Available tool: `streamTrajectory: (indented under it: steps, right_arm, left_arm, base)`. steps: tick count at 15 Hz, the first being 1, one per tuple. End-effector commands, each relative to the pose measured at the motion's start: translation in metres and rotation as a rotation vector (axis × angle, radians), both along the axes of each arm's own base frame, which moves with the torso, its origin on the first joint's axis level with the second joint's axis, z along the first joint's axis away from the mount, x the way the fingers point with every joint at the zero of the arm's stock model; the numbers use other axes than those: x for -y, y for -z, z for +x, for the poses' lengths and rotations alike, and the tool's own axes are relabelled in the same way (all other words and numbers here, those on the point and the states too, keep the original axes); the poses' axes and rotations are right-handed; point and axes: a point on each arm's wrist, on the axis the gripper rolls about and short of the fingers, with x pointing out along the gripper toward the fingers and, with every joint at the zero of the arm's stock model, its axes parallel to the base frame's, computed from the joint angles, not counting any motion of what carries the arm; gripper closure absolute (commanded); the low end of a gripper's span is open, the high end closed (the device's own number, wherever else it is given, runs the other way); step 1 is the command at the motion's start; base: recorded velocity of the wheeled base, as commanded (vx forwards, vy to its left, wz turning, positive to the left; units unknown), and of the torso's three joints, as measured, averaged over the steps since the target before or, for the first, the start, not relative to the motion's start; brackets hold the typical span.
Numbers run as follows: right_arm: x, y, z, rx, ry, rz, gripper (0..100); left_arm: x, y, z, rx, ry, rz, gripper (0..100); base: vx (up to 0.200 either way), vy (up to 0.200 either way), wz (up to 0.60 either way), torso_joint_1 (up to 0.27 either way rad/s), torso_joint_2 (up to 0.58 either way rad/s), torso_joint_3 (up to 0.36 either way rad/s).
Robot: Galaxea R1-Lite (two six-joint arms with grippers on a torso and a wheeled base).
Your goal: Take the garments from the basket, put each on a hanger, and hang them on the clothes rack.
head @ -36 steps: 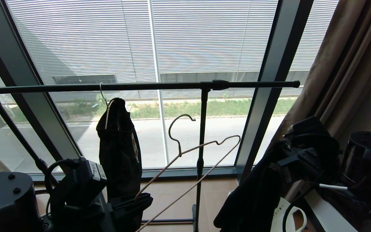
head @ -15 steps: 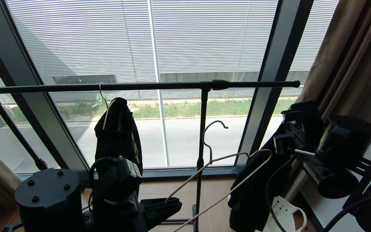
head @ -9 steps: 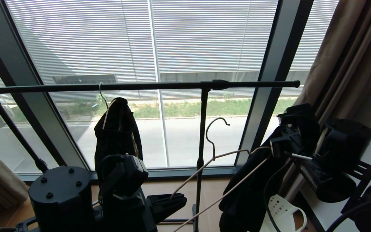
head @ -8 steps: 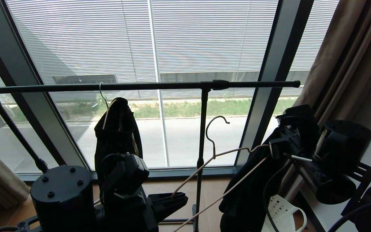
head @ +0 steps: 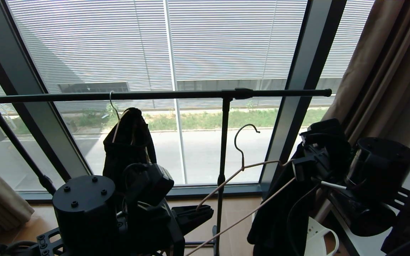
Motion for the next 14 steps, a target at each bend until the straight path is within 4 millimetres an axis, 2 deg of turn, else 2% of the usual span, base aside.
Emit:
streamTrajectory:
  steps: [1,6,14]
  right_arm:
    - [-0.001,-0.001,0.000,0.005,-0.002,0.004,100]
    - [-0.003,0.000,-0.001,0.002,-0.014,0.004,100]
    - [-0.040,-0.023,-0.052,0.108,-0.178,0.092,100]
  left_arm:
    - [0.001,-0.001,0.001,0.003,0.000,-0.002,100]
    - [0.005,-0.001,-0.002,0.001,0.019,-0.007,100]
    - [0.008,0.008,-0.004,-0.026,0.030,0.022,100]
  base:
    - [0.000,0.000,0.00,0.000,0.00,0.000]
    - [0.000,0.000,0.00,0.000,0.00,0.000]
    - [0.000,0.000,0.00,0.000,0.00,0.000]
